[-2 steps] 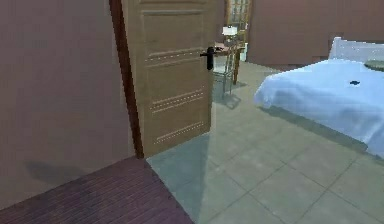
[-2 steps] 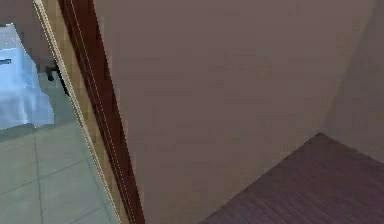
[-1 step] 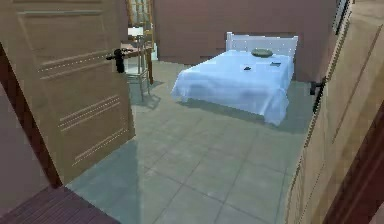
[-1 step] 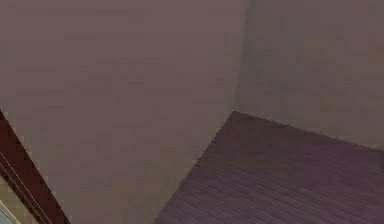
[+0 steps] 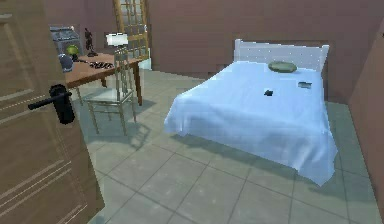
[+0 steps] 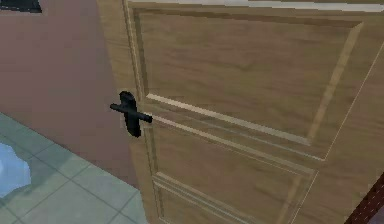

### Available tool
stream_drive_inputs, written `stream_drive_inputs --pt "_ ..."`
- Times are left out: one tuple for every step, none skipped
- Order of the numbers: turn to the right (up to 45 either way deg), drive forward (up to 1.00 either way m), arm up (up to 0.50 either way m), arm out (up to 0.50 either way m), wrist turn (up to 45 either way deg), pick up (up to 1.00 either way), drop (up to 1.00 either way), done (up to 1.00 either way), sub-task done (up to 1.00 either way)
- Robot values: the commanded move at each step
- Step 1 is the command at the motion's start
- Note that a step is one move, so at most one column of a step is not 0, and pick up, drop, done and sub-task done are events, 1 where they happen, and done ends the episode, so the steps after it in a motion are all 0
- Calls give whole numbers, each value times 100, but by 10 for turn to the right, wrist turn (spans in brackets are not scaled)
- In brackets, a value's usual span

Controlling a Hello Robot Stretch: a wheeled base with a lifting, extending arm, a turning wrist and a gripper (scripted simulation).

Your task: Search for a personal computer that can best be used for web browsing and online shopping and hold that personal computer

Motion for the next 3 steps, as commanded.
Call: stream_drive_inputs --pt "30 0 0 0 0 0 0 0 0" --pt "0 100 0 0 0 0 0 0 0" --pt "30 0 0 0 0 0 0 0 0"
